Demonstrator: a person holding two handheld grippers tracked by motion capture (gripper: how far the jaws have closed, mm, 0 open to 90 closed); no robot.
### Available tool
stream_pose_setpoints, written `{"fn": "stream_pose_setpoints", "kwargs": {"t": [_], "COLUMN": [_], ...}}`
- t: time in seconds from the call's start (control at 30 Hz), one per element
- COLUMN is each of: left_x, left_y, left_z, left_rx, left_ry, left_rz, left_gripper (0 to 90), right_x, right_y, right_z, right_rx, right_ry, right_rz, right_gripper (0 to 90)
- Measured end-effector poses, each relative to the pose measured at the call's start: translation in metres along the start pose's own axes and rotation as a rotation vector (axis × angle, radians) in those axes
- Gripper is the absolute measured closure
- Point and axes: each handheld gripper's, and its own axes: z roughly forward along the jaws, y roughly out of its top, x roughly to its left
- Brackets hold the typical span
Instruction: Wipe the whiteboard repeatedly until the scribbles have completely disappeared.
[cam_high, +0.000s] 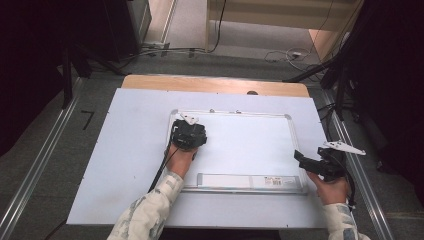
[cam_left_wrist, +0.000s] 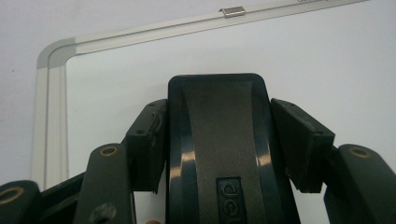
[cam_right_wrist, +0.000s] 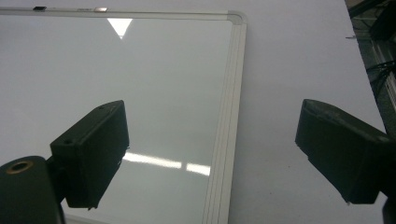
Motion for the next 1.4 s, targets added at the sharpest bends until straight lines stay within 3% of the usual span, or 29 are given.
{"fn": "stream_pose_setpoints", "kwargs": {"t": [0.3,0.47,0.57,0.9,1.4], "left_x": [0.024,0.04,0.044,0.038,0.004], "left_y": [0.002,0.009,0.015,0.025,0.024], "left_z": [0.0,0.008,0.013,0.024,0.025], "left_rx": [-0.002,-0.007,-0.002,0.003,0.011], "left_ry": [0.047,0.081,0.092,0.1,0.045], "left_rz": [-0.057,-0.114,-0.121,-0.107,-0.045], "left_gripper": [40.8,40.5,40.2,40.6,40.7], "right_x": [0.0,0.0,0.0,0.0,0.0], "right_y": [0.0,0.0,0.0,0.0,0.001], "right_z": [0.0,0.0,0.0,0.001,0.002], "right_rx": [0.0,0.001,0.0,0.0,0.0], "right_ry": [0.0,0.001,0.001,0.004,0.004], "right_rz": [-0.001,0.0,-0.001,-0.002,-0.001], "right_gripper": [8.5,8.5,8.5,8.5,8.5]}}
